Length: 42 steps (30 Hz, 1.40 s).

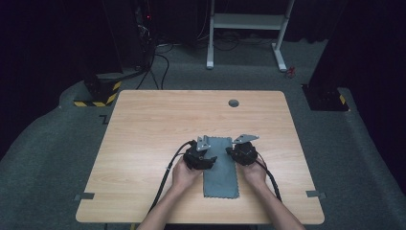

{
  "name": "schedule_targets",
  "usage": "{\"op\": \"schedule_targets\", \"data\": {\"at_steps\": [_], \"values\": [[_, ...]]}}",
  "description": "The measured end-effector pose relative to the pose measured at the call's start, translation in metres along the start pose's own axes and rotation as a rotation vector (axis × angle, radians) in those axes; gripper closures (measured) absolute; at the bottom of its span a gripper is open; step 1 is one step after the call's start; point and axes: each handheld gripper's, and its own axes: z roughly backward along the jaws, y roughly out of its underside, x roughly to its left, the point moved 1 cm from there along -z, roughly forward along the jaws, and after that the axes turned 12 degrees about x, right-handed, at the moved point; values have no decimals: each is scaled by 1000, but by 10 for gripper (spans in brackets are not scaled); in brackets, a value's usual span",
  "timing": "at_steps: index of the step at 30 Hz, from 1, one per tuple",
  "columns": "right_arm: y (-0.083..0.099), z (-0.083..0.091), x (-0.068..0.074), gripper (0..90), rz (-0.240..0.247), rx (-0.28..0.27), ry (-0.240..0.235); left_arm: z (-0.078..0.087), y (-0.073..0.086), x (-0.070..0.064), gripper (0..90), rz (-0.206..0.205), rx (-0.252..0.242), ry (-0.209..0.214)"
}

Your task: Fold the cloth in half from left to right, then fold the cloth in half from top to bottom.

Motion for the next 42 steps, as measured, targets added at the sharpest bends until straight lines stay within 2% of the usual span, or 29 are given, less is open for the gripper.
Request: {"op": "schedule_targets", "data": {"at_steps": [2, 3, 4, 7, 11, 13, 15, 17, 20, 22, 23, 25, 27, 28, 29, 34, 36, 39, 41, 42], "values": [[0, -6, -6, 876, -12, 18, 5, -3, 2, 6, 435, 10, 26, -7], [0, -7, -9, 873, -19, 9, -2, -3, 4, 9, 428, 16, 14, 0], [0, -7, -10, 866, -32, 12, 0, -2, 5, 12, 434, 29, 18, -9], [-4, -7, -16, 834, -32, 22, 21, 0, 5, 19, 433, 58, 18, -20], [-7, -4, -19, 834, -56, -11, 16, 3, -1, 19, 438, 52, -40, -9], [-10, -7, -20, 834, -53, -2, 12, 1, -9, 17, 438, 31, -62, -6], [-13, -8, -21, 834, -57, -6, 15, -3, -18, 16, 441, 26, -55, 11], [-16, -9, -21, 834, -57, -9, 8, -9, -24, 16, 448, 24, -53, 10], [-17, -14, -20, 829, -43, -8, 17, -17, -29, 19, 449, 45, -29, 10], [-15, -18, -24, 832, -60, -1, 9, -23, -29, 23, 452, 65, 7, -10], [-15, -18, -26, 829, -76, -3, 3, -25, -28, 26, 455, 73, 4, -10], [-14, -18, -32, 819, -86, -6, 20, -24, -28, 30, 472, 97, 7, -22], [-14, -18, -36, 792, -115, -15, 12, -23, -28, 35, 471, 116, 15, -35], [-13, -17, -38, 791, -117, -9, 28, -22, -28, 37, 470, 129, 18, -40], [-12, -17, -39, 788, -130, -13, 20, -22, -27, 39, 447, 138, 30, -56], [-10, -10, -43, 749, -149, -19, 6, -19, -24, 46, 444, 173, 13, -34], [-10, -9, -43, 738, -148, -26, 6, -17, -25, 46, 444, 163, 4, -39], [-11, -11, -44, 707, -158, -36, -7, -17, -27, 47, 452, 140, 0, -70], [-12, -13, -42, 696, -148, -34, 3, -18, -29, 52, 452, 161, 2, -58], [-12, -14, -42, 692, -144, -38, 7, -19, -30, 54, 460, 184, 3, -34]]}}
